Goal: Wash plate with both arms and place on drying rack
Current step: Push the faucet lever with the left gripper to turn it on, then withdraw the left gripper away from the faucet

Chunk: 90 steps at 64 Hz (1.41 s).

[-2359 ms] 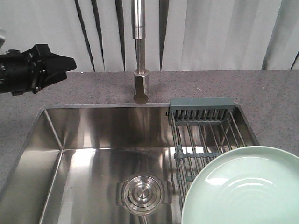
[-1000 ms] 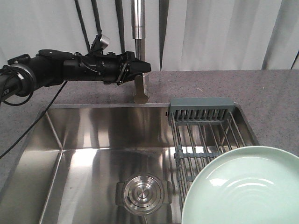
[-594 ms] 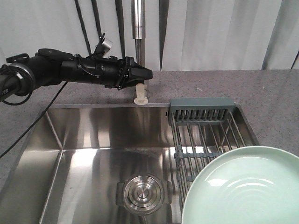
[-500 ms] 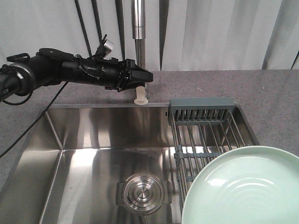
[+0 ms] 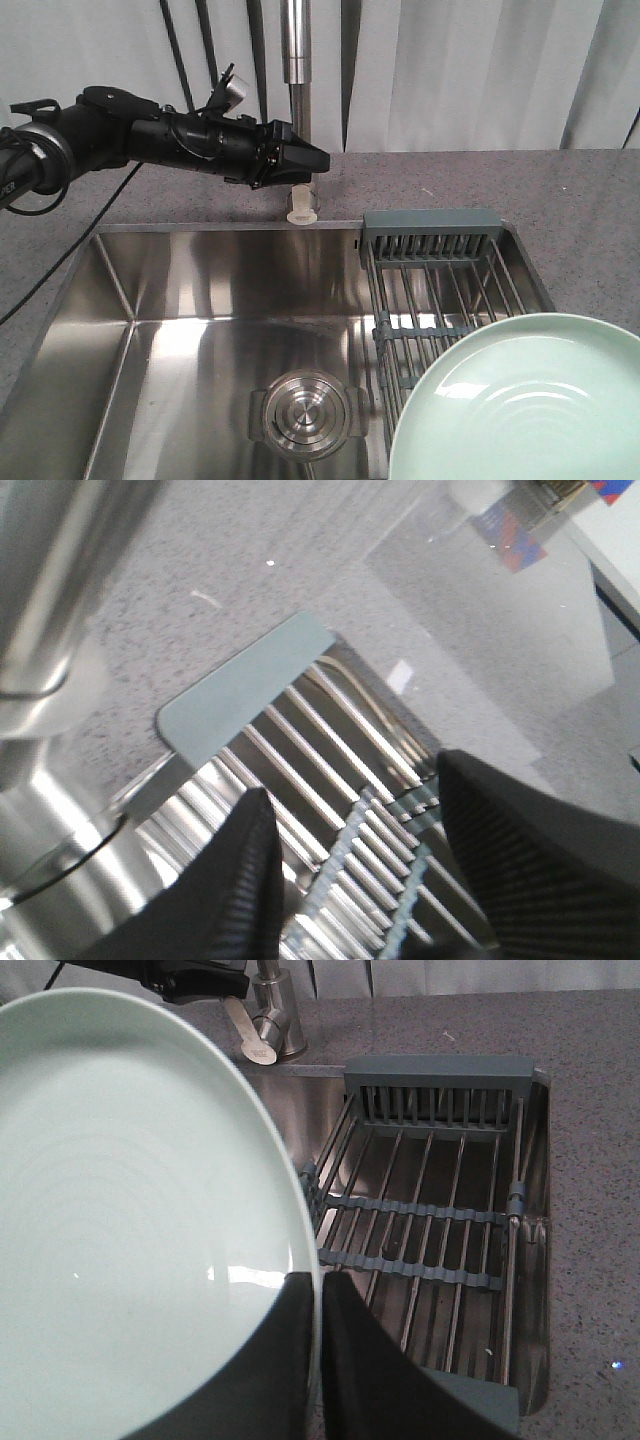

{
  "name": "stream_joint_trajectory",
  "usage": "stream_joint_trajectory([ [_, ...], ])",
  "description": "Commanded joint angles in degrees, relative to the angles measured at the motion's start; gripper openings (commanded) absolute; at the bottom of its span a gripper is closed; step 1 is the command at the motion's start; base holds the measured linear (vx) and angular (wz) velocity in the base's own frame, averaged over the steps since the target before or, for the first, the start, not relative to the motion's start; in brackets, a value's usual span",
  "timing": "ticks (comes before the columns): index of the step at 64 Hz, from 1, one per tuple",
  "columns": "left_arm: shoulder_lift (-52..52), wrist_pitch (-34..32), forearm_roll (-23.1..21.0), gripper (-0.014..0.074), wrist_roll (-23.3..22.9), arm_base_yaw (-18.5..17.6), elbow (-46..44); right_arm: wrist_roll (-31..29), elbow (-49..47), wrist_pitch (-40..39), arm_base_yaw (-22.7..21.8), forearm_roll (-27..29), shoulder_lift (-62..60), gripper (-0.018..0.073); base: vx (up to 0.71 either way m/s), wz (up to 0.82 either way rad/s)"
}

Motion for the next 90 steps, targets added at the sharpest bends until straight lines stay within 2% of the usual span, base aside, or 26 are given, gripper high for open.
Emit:
stream_joint_trajectory([
  [1,-4.35,3.81,-3.17,0.034,-3.67,1.59,-4.41,0.0,-1.32,-4.23,-0.22,0.45,0.71,-0.0001,0.0,0.0],
  [6,-4.35,6.63,-1.43,0.0302,-6.96,3.35,-6.03,0.0,-1.32,-4.23,-0.22,0.45,0.71,-0.0001,0.0,0.0],
  [12,-4.57,11.22,3.07,0.0218,-10.68,5.8,-7.25,0.0,-1.32,-4.23,-0.22,0.45,0.71,-0.0001,0.0,0.0],
  [25,-9.83,11.17,23.02,-0.0006,-20.0,9.02,-7.14,0.0,-1.32,-4.23,-0.22,0.45,0.71,-0.0001,0.0,0.0],
  [29,-11.98,11.17,27.95,-0.0009,-21.74,9.93,-7.14,0.0,-1.32,-4.23,-0.22,0.45,0.71,-0.0001,0.0,0.0],
  [45,-23.26,11.17,41.67,-0.0008,-25.91,10.97,-7.01,0.0,-1.32,-4.23,-0.22,0.45,0.71,-0.0001,0.0,0.0],
  [57,-35.36,11.17,44.31,-0.0008,-25.81,10.97,-0.97,0.0,-1.32,-4.23,-0.22,0.45,0.71,-0.0001,0.0,0.0],
  [70,-51.36,10.0,49.35,-0.0008,-24.16,10.97,14.35,0.0,-1.32,-4.23,-0.22,0.45,0.71,-0.0001,0.0,0.0],
  [74,-56.65,7.55,50.58,-0.0008,-24.16,10.97,20.12,0.0,-1.32,-4.23,-0.22,0.45,0.71,-0.0001,0.0,0.0],
  [90,-77.29,-7.05,50.32,-0.0008,-24.83,10.97,45.51,0.0,-1.32,-4.23,-0.22,0.45,0.71,-0.0001,0.0,0.0],
])
